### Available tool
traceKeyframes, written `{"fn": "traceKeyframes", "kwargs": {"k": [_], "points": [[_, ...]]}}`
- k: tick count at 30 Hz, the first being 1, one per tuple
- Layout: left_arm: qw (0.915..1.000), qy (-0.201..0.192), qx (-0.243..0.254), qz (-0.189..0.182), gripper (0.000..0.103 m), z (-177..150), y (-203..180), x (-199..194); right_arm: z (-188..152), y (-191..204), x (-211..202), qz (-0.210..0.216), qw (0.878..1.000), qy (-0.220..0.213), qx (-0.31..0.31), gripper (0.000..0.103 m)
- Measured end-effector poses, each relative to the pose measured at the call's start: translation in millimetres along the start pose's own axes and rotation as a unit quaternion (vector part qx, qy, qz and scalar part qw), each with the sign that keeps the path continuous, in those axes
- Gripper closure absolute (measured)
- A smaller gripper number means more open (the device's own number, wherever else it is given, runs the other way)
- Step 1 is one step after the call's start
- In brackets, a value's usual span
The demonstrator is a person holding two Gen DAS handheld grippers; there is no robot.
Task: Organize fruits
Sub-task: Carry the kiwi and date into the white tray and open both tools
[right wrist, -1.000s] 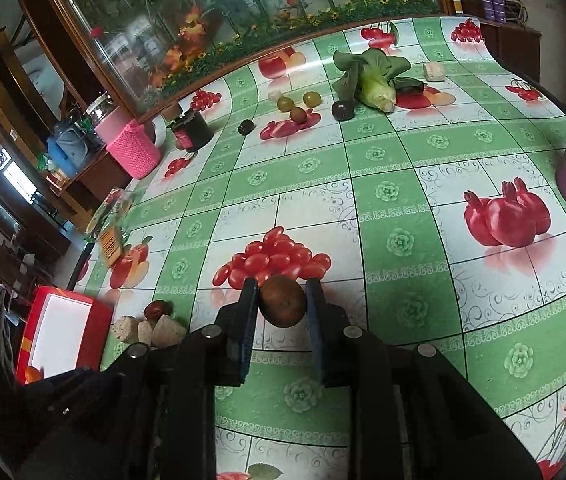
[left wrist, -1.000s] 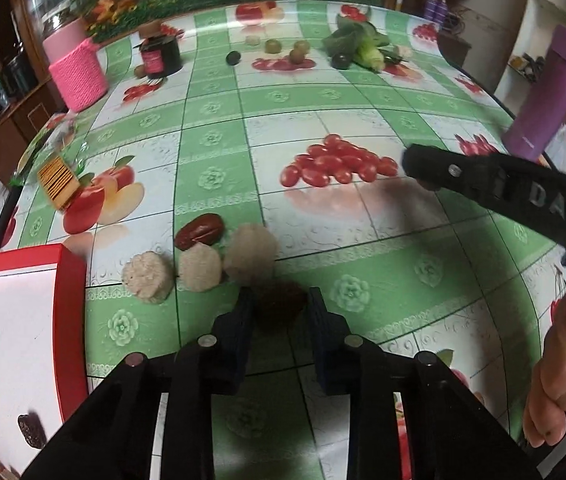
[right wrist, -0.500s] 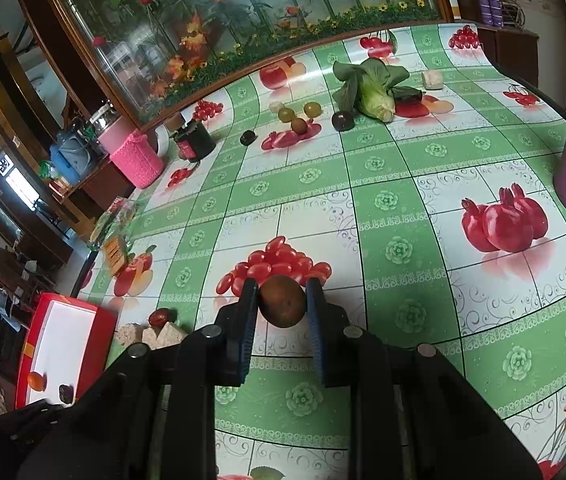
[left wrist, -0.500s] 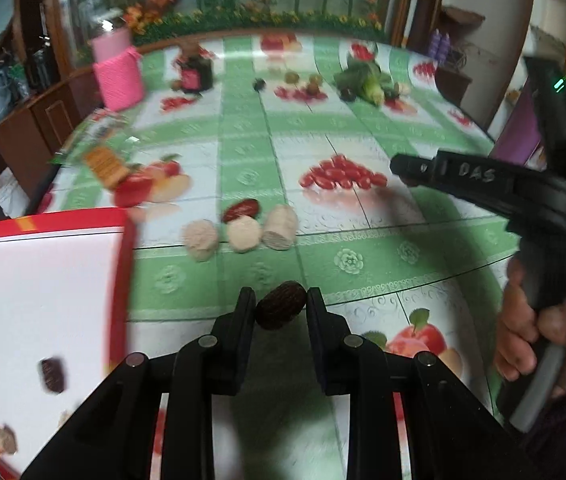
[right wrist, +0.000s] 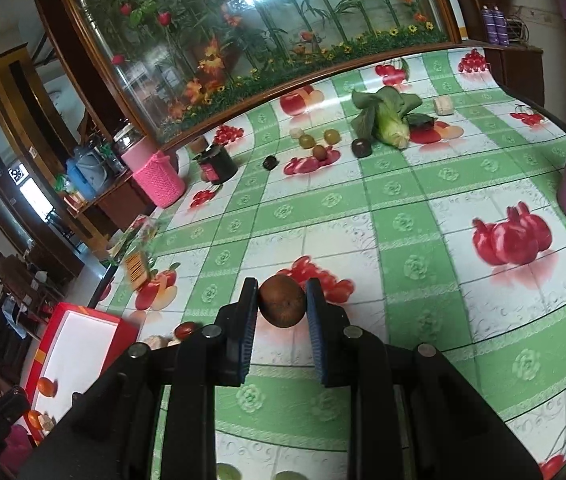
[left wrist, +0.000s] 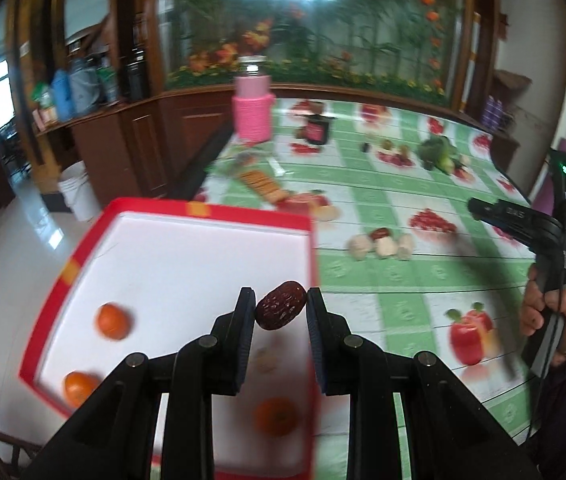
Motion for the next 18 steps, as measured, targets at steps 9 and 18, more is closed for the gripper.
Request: {"fn": "traceKeyframes", "kwargs": {"k": [9,18], "points": [[0.9987,-0.005,-0.045,0.022,0.078,-10.1,56.0,-3.3,-32.0,73.5,-9.5,0.066,0.998,0.001,-0.011,0.077],[0.9973,-0.007,-0.068,0.026,0.078,-20.1,90.3,-3.7,-93.9,209.2,-6.4,0.161,0.979,0.065,-0.11,0.077]]}}
Point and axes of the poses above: each gripper's, at about its wrist camera, not at the fingertips, and x roughly the way its jaws point, y to its left, z to its top, the point moved 9 cm from there along x, roughly the way its jaws point, and after that the axes turned 5 degrees about z, right-handed, at the moved point
